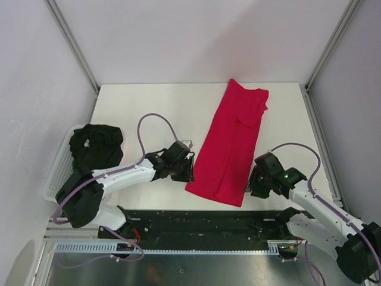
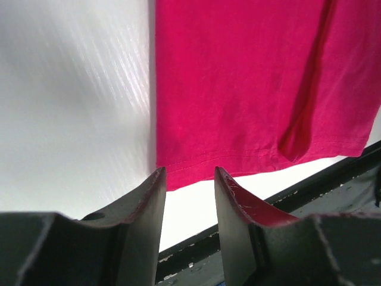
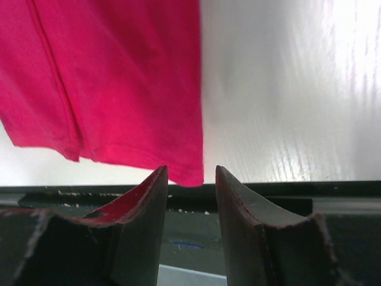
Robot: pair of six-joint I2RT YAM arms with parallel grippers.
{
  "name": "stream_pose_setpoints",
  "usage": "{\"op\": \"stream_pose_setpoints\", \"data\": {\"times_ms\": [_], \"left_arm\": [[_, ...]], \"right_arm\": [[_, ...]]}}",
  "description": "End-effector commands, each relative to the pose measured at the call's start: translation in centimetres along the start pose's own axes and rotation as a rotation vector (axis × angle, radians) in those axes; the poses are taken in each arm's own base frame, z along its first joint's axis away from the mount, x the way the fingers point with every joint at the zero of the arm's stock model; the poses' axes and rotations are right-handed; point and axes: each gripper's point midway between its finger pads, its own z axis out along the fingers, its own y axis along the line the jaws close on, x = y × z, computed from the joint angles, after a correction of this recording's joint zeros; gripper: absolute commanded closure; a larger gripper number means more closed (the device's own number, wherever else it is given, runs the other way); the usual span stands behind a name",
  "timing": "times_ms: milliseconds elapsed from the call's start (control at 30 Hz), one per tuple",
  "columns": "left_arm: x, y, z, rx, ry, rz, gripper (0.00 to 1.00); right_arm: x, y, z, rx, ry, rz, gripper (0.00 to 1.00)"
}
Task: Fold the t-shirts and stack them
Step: Rotate the tshirt 80 degrees, then grab the bottom of the folded rectangular tshirt with both arms
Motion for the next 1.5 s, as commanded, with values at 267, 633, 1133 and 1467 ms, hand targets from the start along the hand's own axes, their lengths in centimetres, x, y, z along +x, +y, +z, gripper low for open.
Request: {"op": "stream_pose_setpoints", "data": {"times_ms": [267,633,1133,1467], "left_arm": [[0.2,0.2,0.7,0.057,-0.022,0.01,0.56],[1.7,0.7,2.0,0.049,0.043,0.031,0.56],[3.2,0.6,2.8,0.021,0.076,0.064,0.71],[4.6,-0.6,1.5,0.058,0.084,0.083,0.95]], "right_arm": [[5.0,0.5,2.5,0.001,0.1,0.066,0.58],[5.8,0.2,3.2,0.012,0.109,0.065,0.6],[5.9,0.8,3.6,-0.009,0.119,0.04,0.76],[6.9,-0.5,1.7,0.003,0.158,0.027,0.99]]}}
